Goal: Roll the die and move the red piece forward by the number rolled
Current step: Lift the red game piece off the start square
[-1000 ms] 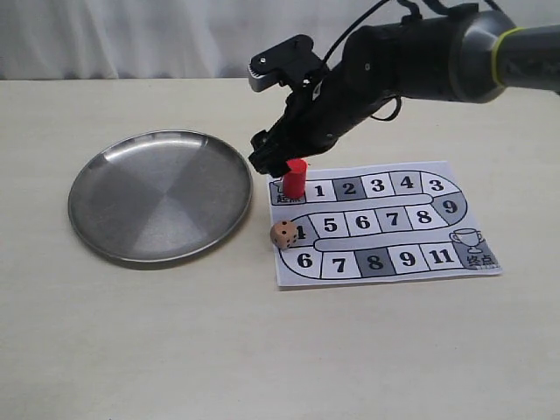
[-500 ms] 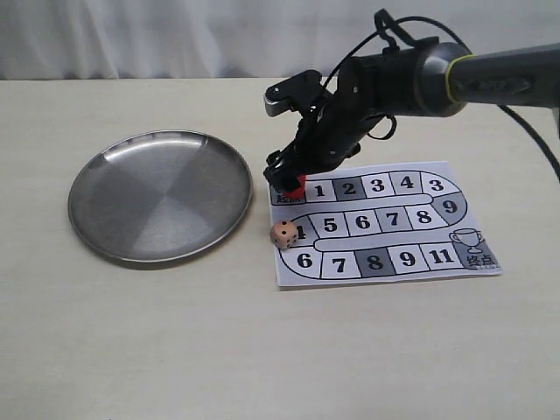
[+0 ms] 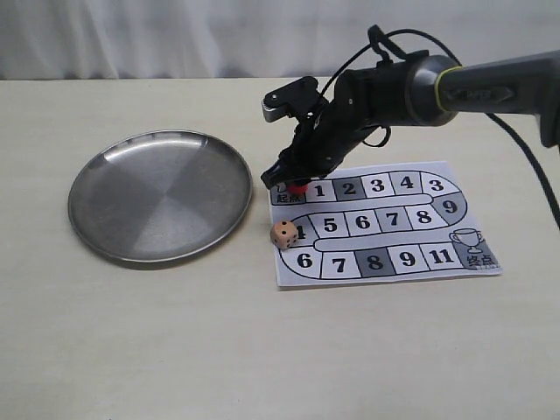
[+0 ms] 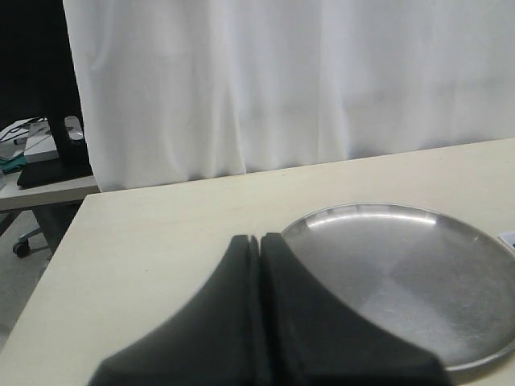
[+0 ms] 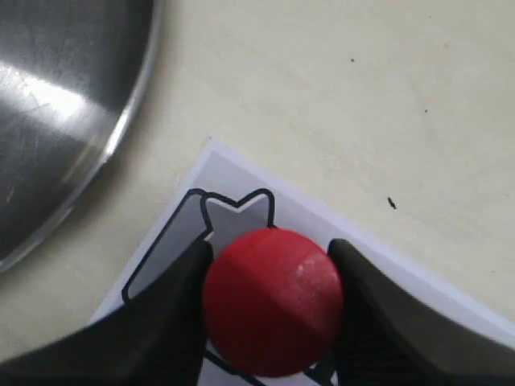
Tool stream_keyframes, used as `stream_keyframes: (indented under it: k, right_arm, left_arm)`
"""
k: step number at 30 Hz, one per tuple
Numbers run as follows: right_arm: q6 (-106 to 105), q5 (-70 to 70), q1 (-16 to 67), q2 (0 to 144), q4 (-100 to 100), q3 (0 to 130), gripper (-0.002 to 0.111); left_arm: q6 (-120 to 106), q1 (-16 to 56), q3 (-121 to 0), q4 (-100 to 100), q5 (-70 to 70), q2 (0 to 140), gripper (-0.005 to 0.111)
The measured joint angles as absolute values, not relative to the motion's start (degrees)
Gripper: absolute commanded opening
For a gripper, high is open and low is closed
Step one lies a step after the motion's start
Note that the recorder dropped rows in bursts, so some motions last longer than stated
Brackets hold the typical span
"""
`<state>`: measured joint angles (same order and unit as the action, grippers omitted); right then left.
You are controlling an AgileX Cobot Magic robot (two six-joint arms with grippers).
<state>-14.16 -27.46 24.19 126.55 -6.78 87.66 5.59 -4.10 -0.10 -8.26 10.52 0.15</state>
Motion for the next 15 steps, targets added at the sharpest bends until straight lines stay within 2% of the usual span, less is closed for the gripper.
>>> stream_keyframes:
  k: [9, 15]
  right_arm:
    - [-14.2, -27.7, 24.2, 126.4, -7.0, 87.7, 0.005]
    - [-14.1, -28.8, 23.7, 120.4, -7.0, 87.7, 0.005]
  left_arm:
    - [5.6, -4.1, -0.1, -8.3, 10.5, 0.1, 0.0]
    - [5.6, -4.1, -0.1, -8.3, 10.5, 0.1, 0.0]
